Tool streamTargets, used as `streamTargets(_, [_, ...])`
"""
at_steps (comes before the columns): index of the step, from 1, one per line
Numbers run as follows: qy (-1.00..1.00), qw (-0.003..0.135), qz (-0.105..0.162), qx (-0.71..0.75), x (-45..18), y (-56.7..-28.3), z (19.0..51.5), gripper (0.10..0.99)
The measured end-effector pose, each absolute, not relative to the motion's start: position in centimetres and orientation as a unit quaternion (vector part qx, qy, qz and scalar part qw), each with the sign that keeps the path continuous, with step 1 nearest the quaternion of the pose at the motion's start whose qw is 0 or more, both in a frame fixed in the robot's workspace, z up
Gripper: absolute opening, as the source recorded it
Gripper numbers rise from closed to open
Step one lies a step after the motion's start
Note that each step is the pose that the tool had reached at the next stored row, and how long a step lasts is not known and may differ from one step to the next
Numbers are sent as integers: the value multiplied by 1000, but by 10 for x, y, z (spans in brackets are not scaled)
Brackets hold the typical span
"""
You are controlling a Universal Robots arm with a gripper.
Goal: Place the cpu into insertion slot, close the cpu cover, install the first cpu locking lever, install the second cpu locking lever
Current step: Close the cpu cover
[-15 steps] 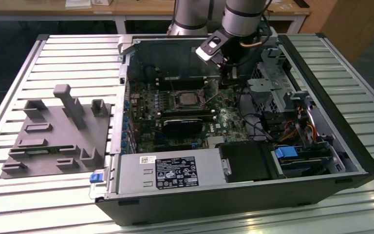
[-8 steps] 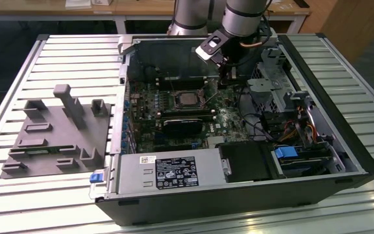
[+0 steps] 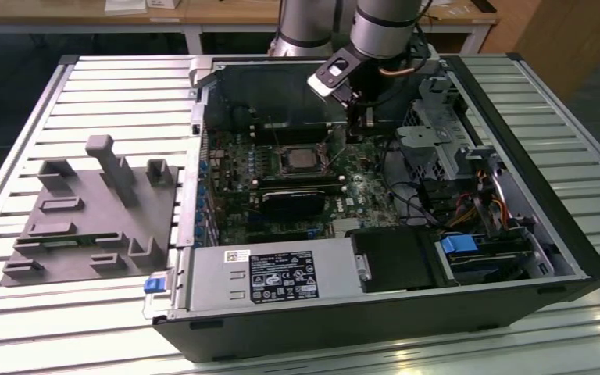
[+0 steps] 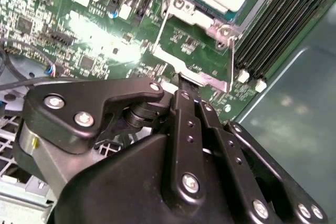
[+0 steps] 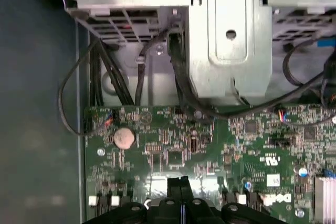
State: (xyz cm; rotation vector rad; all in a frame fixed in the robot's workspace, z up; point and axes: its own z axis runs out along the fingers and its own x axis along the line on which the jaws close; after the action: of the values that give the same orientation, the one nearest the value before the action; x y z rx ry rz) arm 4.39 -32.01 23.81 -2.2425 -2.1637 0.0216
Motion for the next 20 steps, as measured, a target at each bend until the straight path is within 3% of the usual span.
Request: streamTargets(20, [-693, 8, 2, -721, 4, -319, 238, 102])
